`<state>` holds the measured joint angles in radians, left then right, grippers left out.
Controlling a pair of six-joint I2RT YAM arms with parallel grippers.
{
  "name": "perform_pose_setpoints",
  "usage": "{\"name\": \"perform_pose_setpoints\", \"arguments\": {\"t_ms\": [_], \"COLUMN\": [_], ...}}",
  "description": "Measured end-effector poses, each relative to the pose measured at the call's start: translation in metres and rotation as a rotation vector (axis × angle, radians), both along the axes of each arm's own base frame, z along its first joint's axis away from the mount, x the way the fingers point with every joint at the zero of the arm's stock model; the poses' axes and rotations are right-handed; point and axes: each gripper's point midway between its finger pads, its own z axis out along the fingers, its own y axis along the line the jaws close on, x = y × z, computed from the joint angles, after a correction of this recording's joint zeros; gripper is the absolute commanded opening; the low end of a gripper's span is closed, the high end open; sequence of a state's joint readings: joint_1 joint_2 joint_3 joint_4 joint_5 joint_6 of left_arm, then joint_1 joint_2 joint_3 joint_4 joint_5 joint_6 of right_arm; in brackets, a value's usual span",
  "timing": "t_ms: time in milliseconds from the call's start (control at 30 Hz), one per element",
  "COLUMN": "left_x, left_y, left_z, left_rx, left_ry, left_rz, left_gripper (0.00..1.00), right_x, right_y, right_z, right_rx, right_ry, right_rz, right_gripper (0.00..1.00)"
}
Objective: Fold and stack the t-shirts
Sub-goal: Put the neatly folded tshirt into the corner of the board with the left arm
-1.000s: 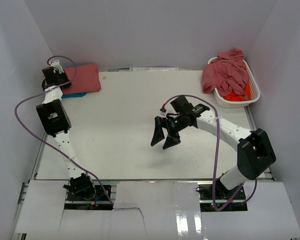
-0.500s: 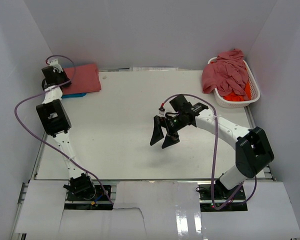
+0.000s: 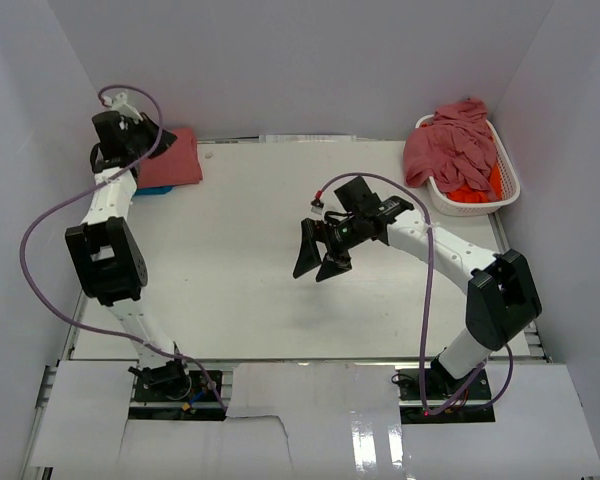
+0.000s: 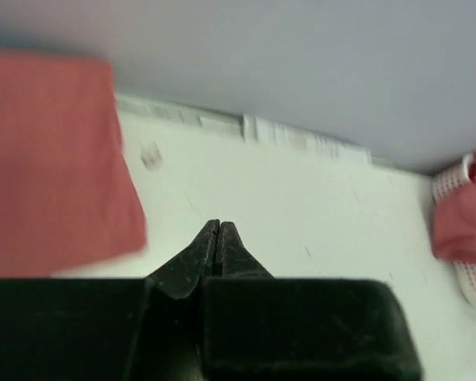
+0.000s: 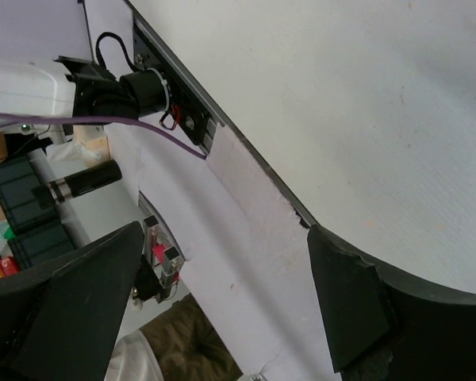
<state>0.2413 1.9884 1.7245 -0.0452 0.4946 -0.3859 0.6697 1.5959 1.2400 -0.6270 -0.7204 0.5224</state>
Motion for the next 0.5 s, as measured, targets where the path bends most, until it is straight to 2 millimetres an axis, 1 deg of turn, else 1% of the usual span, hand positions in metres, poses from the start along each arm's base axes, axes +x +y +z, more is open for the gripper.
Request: {"name": "perform_pose_setpoints", "arguments": {"t_ms": [33, 67, 133, 167, 233, 267, 300, 333, 367, 433, 500], "left_x": [-0.016, -0.033, -0.059, -0.072, -0.098, -0.11, -0.122, -0.13, -0.137, -0.156, -0.178], "left_y": [-0.013, -0.027, -0.055, -0.068, -0.088, -0.095, -0.1, -0.1, -0.098, -0.09, -0.085], "left_z": [-0.009, -0.02, -0.036, -0.044, -0.049, -0.047, -0.041, -0.033, -0.024, -0.011, -0.01], "left_rx": [-0.023, -0.04, -0.046, -0.037, -0.004, 0.015, 0.041, 0.064, 0.078, 0.093, 0.076], "left_ry": [0.043, 0.09, 0.169, 0.208, 0.262, 0.284, 0.295, 0.292, 0.289, 0.289, 0.305], "left_rz": [-0.018, -0.035, -0.068, -0.074, -0.086, -0.086, -0.084, -0.074, -0.047, 0.018, 0.07], "left_gripper": [0.23, 0.29, 0.41, 0.49, 0.5, 0.65, 0.76, 0.76, 0.79, 0.79, 0.82], "right_x": [0.005, 0.009, 0.016, 0.02, 0.028, 0.031, 0.036, 0.04, 0.044, 0.051, 0.056], "right_y": [0.001, 0.003, 0.004, 0.004, 0.0, -0.003, -0.007, -0.011, -0.016, -0.028, -0.039], "right_z": [0.002, 0.005, 0.011, 0.013, 0.017, 0.019, 0.023, 0.028, 0.034, 0.05, 0.066], "right_rx": [0.004, 0.009, 0.023, 0.028, 0.035, 0.038, 0.043, 0.049, 0.056, 0.075, 0.096], "right_ry": [-0.021, -0.043, -0.083, -0.102, -0.133, -0.145, -0.162, -0.179, -0.2, -0.256, -0.314], "right_rz": [-0.001, -0.002, -0.002, -0.007, -0.021, -0.032, -0.047, -0.063, -0.081, -0.116, -0.146], "right_gripper": [0.9, 0.9, 0.9, 0.9, 0.9, 0.9, 0.9, 0.9, 0.9, 0.9, 0.9]}}
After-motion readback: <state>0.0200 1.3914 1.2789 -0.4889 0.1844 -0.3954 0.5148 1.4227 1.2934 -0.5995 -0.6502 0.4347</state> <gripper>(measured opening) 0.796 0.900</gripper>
